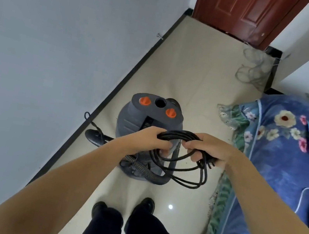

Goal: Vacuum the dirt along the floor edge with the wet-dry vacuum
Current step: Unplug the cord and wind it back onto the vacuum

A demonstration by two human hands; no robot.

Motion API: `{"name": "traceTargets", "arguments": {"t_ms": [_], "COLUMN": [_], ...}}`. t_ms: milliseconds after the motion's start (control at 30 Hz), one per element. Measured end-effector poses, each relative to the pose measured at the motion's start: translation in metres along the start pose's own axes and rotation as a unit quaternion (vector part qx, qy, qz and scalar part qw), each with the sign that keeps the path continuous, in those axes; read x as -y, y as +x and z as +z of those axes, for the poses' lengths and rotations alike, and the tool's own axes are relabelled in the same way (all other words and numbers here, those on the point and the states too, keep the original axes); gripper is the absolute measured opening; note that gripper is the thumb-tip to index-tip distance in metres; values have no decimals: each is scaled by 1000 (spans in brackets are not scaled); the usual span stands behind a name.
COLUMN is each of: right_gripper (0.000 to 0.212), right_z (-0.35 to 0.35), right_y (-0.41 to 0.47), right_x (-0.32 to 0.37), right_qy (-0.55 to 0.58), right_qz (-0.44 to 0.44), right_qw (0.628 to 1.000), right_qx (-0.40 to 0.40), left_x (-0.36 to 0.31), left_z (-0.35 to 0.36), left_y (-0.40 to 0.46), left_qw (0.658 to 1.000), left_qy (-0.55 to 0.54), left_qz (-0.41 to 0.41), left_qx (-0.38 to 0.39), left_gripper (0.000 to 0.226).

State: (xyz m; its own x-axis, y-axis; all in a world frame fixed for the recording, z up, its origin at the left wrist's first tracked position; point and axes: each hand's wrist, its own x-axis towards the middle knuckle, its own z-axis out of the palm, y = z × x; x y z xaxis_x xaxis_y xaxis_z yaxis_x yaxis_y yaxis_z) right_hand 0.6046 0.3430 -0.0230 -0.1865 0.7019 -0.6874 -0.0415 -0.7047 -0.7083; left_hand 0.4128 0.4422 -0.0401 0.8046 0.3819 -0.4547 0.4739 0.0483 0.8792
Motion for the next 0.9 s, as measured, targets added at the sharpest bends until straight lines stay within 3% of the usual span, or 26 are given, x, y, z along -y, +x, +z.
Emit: {"name": "traceTargets", "arguments": {"t_ms": [100, 133, 200, 267, 367, 467, 533, 600, 667, 767, 833, 900], "right_gripper": [9, 8, 16, 41, 86, 103, 99, 62, 45, 48, 51, 55], "right_z": [-9, -5, 3, 15, 29, 33, 37, 37, 34, 32, 27, 16], "right_y": [25, 35, 60, 86, 114, 134, 139, 144, 153, 167, 175, 180], "right_x": [-9, -12, -31, -54, -80, -98, -93, -85, -80, -79, -81, -79], "right_qy": [-74, -151, -337, -399, -325, -247, -197, -153, -138, -186, -229, -289], "right_qz": [-6, -12, -30, -39, -19, 2, 8, 5, 2, 45, 70, 82], "right_qw": [991, 978, 914, 876, 909, 944, 962, 978, 981, 957, 942, 918], "right_qx": [-109, -143, -223, -270, -259, -217, -189, -139, -137, -217, -235, -259], "left_x": [35, 46, 60, 71, 87, 104, 113, 123, 127, 127, 128, 132], "left_z": [2, 9, 24, 35, 39, 36, 31, 26, 20, 14, 9, 2], "left_y": [21, 28, 42, 57, 74, 81, 84, 88, 92, 101, 109, 113], "left_qw": [989, 978, 938, 882, 814, 763, 749, 738, 741, 777, 830, 911], "left_qy": [-89, -131, -249, -370, -484, -564, -593, -612, -616, -580, -501, -339], "left_qz": [-67, -87, -130, -159, -196, -211, -209, -207, -203, -194, -202, -208], "left_qx": [-94, -135, -205, -243, -255, -233, -212, -195, -175, -147, -138, -110], "left_gripper": [9, 9, 10, 12, 15, 13, 14, 12, 11, 8, 2, 21]}}
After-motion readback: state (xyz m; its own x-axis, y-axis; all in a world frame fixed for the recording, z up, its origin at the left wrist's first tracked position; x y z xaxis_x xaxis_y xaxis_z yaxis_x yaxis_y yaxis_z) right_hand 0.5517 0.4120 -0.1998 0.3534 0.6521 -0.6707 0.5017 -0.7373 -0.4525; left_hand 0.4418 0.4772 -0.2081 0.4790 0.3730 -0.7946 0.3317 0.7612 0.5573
